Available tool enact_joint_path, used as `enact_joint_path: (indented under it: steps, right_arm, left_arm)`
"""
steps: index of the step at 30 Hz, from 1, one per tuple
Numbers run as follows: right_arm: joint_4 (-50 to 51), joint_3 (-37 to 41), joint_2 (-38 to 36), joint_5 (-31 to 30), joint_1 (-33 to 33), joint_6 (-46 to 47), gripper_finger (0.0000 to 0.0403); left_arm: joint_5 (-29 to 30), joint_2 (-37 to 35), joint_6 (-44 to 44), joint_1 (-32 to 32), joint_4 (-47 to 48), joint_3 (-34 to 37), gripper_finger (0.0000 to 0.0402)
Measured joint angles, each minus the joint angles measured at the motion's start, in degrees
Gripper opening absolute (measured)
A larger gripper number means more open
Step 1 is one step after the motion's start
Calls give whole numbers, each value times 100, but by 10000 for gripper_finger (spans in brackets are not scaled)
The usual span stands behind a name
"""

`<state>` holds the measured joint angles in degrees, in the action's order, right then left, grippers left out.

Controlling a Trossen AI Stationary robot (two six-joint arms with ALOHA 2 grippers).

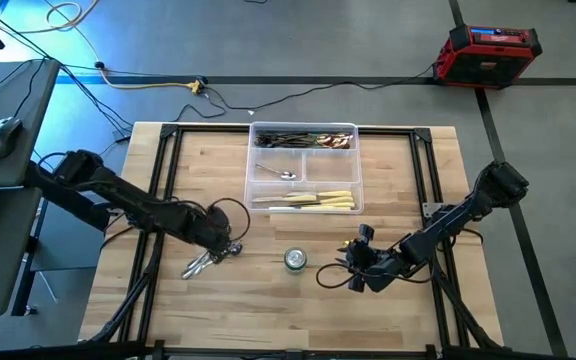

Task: Sort silverware
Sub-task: Put the silver spoon into the silverware tray

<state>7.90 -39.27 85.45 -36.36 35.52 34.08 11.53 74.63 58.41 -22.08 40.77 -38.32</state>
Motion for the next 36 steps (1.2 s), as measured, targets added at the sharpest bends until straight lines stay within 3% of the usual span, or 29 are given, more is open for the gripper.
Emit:
enact_joint_path:
  steps: [9,13,20,25,31,36]
  right_arm:
    - [0,0,0,17,-1,40,103]
    - [0,0,0,17,0,-3,103]
    - [-2,0,0,13,-1,-91,103]
    - [0,0,0,15,-1,-67,103]
    - [0,0,0,42,-1,-65,103]
    - [0,0,0,99,-1,-65,103]
  left_arm:
    - [-929,270,395,-259,-507,385,19]
    - [-633,272,370,-216,-410,511,9]
    - [582,192,280,-158,219,155,5]
    - [832,191,310,-117,870,-94,5]
    - [327,192,125,-131,589,-114,8]
    - [9,192,-151,-247,385,-114,46]
